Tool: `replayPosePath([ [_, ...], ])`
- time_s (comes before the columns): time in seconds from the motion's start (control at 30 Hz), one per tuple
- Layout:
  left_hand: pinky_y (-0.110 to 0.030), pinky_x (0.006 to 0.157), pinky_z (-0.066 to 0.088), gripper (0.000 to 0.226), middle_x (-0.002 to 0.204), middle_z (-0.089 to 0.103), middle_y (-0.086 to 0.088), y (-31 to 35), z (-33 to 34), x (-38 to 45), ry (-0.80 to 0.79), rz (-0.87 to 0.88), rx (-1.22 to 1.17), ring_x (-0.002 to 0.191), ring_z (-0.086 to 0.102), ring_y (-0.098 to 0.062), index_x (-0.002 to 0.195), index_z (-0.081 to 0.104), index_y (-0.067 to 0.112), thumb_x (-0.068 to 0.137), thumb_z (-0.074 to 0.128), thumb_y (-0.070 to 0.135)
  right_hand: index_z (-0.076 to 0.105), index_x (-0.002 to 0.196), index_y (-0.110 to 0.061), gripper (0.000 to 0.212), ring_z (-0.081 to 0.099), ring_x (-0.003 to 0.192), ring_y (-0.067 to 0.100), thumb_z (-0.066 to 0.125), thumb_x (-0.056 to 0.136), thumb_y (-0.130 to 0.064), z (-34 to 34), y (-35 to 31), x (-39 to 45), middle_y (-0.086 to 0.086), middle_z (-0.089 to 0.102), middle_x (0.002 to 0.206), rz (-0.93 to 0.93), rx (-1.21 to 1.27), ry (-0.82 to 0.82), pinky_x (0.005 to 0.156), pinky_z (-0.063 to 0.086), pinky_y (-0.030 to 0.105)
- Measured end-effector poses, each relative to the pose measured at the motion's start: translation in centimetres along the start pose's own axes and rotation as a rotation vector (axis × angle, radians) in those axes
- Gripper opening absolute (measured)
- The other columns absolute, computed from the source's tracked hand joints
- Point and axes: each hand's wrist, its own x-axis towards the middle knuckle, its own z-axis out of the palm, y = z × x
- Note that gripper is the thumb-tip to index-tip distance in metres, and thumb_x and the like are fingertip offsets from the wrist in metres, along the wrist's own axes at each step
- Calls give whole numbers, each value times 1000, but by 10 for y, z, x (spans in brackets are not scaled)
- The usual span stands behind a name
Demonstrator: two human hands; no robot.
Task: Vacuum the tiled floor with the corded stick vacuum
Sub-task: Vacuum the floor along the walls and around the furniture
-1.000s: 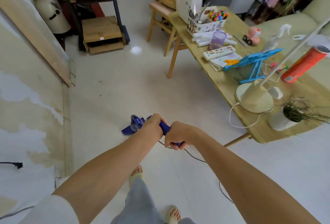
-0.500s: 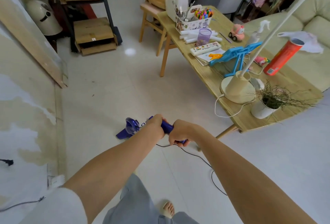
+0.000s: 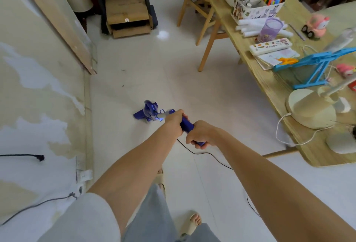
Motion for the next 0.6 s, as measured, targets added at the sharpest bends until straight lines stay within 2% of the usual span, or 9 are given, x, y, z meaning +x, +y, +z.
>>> replayPosePath([
  [0.2,-29,67,49,22,66,53,-7,63,-20,67,28,25,11,59,50,-17,71,47,5,92,54,5,48,82,-9,17,48,44,16,63,82,-1,0,-65,61,7,53,60,10,18,-30,40,38,19],
  [0.33,-35,81,52,19,65,55,-8,100,-39,109,74,42,89,58,52,-19,72,49,5,90,56,6,49,86,-7,16,49,46,17,62,82,1,10,-103,102,9,53,62,30,31,-47,42,40,23],
  [0.43,-31,70,51,18,64,54,-8,125,-57,134,85,32,116,56,51,-19,73,51,5,90,56,6,47,83,-8,18,50,47,18,62,81,1,21,-130,128,10,53,63,43,65,-69,42,40,24],
  [0.6,-30,69,52,9,64,56,-8,154,-83,164,92,17,159,55,53,-18,81,54,3,87,58,6,47,94,-7,22,54,52,18,64,82,1,40,-161,158,9,54,66,57,107,-81,45,43,24],
])
